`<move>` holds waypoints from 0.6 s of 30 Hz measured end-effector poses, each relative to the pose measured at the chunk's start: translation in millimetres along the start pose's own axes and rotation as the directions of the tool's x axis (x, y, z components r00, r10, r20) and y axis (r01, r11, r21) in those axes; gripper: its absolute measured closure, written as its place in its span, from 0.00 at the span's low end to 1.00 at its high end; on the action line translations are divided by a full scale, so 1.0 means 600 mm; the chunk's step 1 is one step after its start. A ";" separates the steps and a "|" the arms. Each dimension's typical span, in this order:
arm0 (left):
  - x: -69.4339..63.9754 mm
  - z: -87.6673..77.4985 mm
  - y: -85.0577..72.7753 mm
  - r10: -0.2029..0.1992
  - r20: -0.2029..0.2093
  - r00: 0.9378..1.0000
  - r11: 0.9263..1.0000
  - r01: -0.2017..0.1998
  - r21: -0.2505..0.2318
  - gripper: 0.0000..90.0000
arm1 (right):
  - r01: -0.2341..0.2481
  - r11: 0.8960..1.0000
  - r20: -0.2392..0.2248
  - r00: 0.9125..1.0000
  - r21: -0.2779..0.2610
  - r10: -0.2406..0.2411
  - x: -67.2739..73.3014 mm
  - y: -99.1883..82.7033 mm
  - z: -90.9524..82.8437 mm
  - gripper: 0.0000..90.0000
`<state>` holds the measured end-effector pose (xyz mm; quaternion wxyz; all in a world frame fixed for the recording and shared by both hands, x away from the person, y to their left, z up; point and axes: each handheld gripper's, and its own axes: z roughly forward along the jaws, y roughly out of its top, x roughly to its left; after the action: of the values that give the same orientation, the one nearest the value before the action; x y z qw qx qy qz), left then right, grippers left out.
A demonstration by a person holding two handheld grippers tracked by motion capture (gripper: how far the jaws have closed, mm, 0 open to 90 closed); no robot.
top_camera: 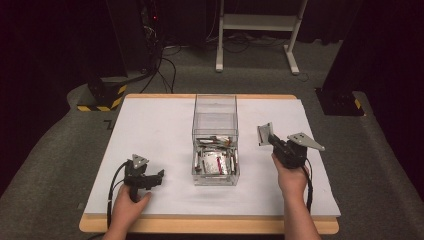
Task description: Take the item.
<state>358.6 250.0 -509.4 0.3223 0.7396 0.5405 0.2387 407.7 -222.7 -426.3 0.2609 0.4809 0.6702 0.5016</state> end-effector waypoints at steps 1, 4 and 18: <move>0.000 0.000 0.000 -0.001 0.000 1.000 1.000 0.001 0.000 0.16 | -0.001 1.000 0.002 1.000 0.002 0.001 -0.001 -0.001 0.001 0.98; 0.000 0.000 0.000 0.000 0.000 1.000 1.000 0.000 0.000 0.16 | -0.002 1.000 0.009 1.000 0.011 0.002 -0.005 -0.005 0.006 0.98; 0.000 0.000 0.000 0.000 0.000 1.000 1.000 0.000 0.000 0.16 | -0.010 0.997 0.028 1.000 0.072 0.008 -0.016 -0.026 0.030 0.98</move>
<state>358.7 250.0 -509.4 0.3224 0.7395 0.5406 0.2387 420.8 -224.0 -448.3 0.2504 0.4999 0.6820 0.4716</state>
